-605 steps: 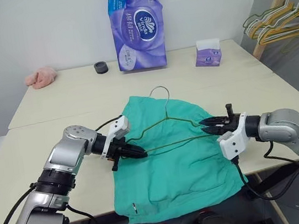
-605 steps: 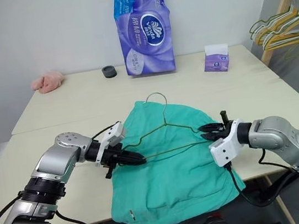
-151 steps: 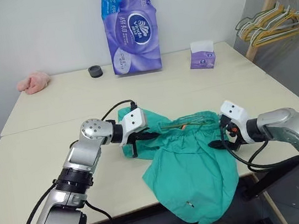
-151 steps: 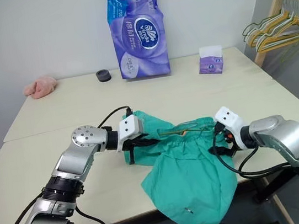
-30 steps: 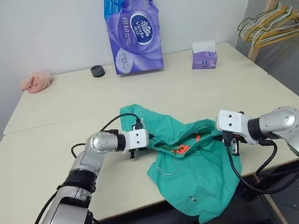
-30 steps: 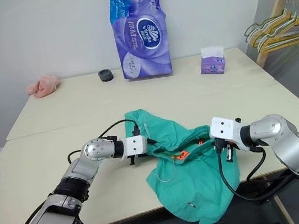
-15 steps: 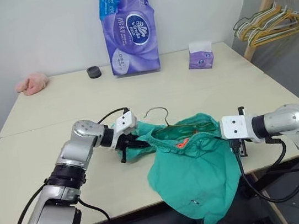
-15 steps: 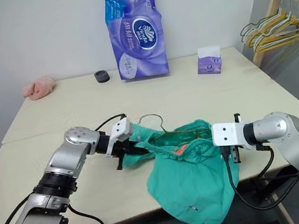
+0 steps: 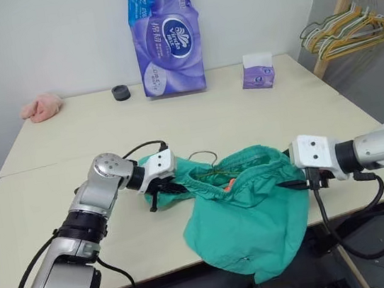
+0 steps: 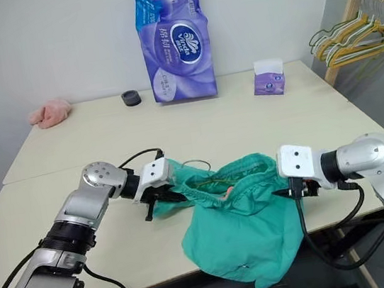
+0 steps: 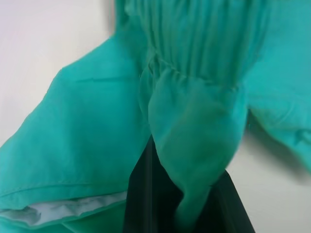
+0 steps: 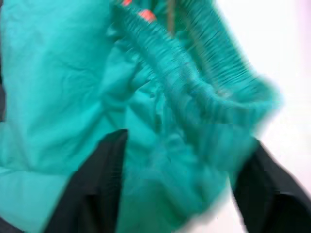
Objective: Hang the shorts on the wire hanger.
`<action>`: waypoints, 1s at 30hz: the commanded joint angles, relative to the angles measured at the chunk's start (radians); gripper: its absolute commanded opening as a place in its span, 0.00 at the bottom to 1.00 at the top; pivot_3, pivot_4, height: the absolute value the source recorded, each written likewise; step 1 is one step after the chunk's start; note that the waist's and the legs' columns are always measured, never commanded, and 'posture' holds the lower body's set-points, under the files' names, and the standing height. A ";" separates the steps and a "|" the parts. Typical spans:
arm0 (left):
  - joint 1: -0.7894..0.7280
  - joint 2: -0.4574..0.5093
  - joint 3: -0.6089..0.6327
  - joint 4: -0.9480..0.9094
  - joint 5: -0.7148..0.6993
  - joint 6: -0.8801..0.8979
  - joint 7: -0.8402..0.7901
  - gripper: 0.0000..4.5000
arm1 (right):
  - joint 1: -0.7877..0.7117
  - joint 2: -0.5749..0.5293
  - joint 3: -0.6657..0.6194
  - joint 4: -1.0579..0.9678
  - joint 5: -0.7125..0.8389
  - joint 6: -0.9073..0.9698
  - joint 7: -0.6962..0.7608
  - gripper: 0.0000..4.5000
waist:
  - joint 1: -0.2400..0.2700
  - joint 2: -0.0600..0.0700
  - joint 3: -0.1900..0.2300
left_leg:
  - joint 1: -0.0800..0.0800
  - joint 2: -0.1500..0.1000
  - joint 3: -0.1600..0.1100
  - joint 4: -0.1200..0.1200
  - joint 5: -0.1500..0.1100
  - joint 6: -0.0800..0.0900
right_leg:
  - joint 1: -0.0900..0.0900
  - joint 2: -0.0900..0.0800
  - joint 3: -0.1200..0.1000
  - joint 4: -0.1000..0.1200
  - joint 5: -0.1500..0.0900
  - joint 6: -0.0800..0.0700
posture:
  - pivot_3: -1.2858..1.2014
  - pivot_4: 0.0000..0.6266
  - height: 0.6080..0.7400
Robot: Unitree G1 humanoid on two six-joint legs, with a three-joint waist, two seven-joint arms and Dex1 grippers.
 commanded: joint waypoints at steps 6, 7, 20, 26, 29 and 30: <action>-0.045 -0.032 0.009 0.022 0.018 -0.053 0.036 0.00 | 0.002 0.022 0.069 0.017 -0.053 0.002 -0.033 0.99 | -0.001 0.000 0.000 | 0.000 0.000 0.000 0.000 0.000 0.000 | 0.000 0.000 0.000 0.000 0.000 0.000 | 0.43 0.06 1.00; -0.045 -0.033 0.009 0.024 0.021 -0.054 0.037 0.00 | 0.003 0.027 0.075 0.028 -0.066 0.005 -0.046 0.99 | -0.002 0.000 0.000 | 0.000 0.000 0.000 0.000 0.000 0.000 | 0.000 0.000 0.000 0.000 0.000 0.000 | 0.43 0.06 1.00; -0.050 -0.039 0.008 0.046 0.034 -0.076 0.041 0.00 | -0.077 0.114 0.080 0.070 -0.048 0.092 -0.086 0.24 | -0.007 0.000 0.000 | 0.000 0.000 0.000 0.000 0.000 0.000 | 0.000 0.000 0.000 0.000 0.000 0.000 | 0.43 0.05 1.00; -0.049 -0.045 0.009 0.050 0.036 -0.080 0.044 0.00 | -0.158 0.174 0.145 0.083 -0.074 0.107 -0.085 0.01 | -0.008 0.000 0.000 | 0.000 0.000 0.000 0.000 0.000 0.000 | 0.000 0.000 0.000 0.000 0.000 0.000 | 0.43 0.05 1.00; -0.050 -0.049 0.009 0.049 0.035 -0.079 0.046 0.00 | -0.170 0.183 0.177 0.091 -0.090 0.110 -0.085 0.01 | -0.008 0.000 0.000 | 0.000 0.000 0.000 0.000 0.000 0.000 | 0.000 0.000 0.000 0.000 0.000 0.000 | 0.44 0.05 1.00; -0.050 -0.050 0.009 0.049 0.035 -0.079 0.047 0.00 | -0.169 0.181 0.182 0.088 -0.088 0.115 -0.079 0.01 | -0.008 0.000 0.000 | 0.000 0.000 0.000 0.000 0.000 0.000 | -0.001 0.000 0.000 0.000 0.000 0.000 | 0.44 0.05 1.00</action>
